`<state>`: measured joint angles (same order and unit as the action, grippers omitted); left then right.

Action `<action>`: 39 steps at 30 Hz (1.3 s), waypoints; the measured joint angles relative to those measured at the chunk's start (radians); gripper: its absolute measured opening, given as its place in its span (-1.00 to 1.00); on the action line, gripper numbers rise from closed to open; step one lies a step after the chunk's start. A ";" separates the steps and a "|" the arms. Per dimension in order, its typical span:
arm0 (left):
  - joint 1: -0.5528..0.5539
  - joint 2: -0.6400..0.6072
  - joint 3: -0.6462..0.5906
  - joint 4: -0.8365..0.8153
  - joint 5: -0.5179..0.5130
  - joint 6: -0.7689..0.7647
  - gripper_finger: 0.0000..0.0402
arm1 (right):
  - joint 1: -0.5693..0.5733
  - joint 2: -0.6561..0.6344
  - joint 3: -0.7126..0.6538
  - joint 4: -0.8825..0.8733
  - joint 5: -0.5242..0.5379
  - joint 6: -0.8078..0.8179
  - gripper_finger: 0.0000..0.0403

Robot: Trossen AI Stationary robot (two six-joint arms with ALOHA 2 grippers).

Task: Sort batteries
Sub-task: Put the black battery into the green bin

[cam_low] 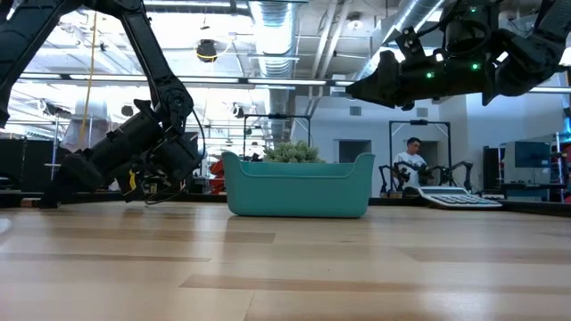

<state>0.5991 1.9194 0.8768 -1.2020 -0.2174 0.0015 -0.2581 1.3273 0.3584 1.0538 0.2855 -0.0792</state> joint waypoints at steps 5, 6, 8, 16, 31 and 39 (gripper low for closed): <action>0.000 0.000 0.000 0.002 0.010 -0.006 -0.67 | 0.000 0.000 0.000 0.000 0.000 0.000 -0.10; -0.003 0.000 0.000 0.002 0.010 -0.008 -0.73 | 0.000 0.000 0.000 0.000 0.000 0.000 -0.10; -0.009 0.000 0.000 0.001 0.009 -0.010 -0.80 | 0.000 0.000 0.000 0.000 0.000 0.000 -0.10; -0.056 -0.004 0.013 -0.004 0.006 -0.001 -0.80 | 0.000 0.000 0.000 0.000 0.000 0.000 -0.10; -0.169 -0.241 0.085 0.115 0.048 -0.049 -0.80 | -0.006 0.000 0.000 -0.015 0.000 0.000 -0.10; -0.244 -0.450 0.122 0.139 0.058 -0.129 -0.80 | -0.013 0.000 0.000 -0.024 0.000 0.001 -0.10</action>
<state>0.3553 1.4697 0.9989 -1.0631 -0.1596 -0.1280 -0.2710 1.3273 0.3584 1.0296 0.2852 -0.0780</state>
